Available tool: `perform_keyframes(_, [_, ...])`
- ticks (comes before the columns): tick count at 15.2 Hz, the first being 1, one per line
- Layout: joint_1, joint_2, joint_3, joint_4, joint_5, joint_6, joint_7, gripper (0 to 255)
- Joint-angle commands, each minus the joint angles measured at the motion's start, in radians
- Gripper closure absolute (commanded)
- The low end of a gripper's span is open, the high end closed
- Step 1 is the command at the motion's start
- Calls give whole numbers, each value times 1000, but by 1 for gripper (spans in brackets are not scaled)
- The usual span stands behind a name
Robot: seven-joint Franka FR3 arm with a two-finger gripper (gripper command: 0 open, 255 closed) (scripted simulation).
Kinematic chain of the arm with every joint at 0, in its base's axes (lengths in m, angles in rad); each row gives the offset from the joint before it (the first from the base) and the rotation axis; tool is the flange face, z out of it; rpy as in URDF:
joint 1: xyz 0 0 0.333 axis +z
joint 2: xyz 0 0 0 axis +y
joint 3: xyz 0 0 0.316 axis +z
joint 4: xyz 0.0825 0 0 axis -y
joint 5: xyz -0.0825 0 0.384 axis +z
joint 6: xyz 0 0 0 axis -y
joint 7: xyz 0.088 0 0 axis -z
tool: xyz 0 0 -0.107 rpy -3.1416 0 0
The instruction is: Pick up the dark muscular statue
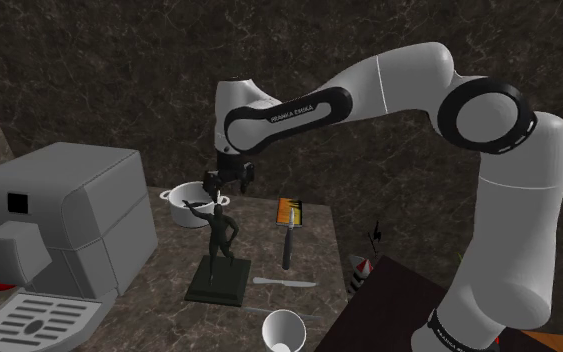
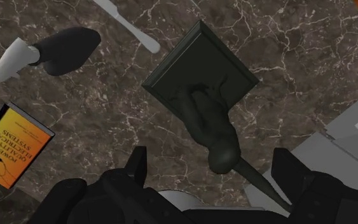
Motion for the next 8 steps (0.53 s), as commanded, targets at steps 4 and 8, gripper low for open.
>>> perform_keyframes(4, [33,147,-9,139,-40,1,43,0])
perform_keyframes(8, [34,165,-12,111,-46,47,48,0])
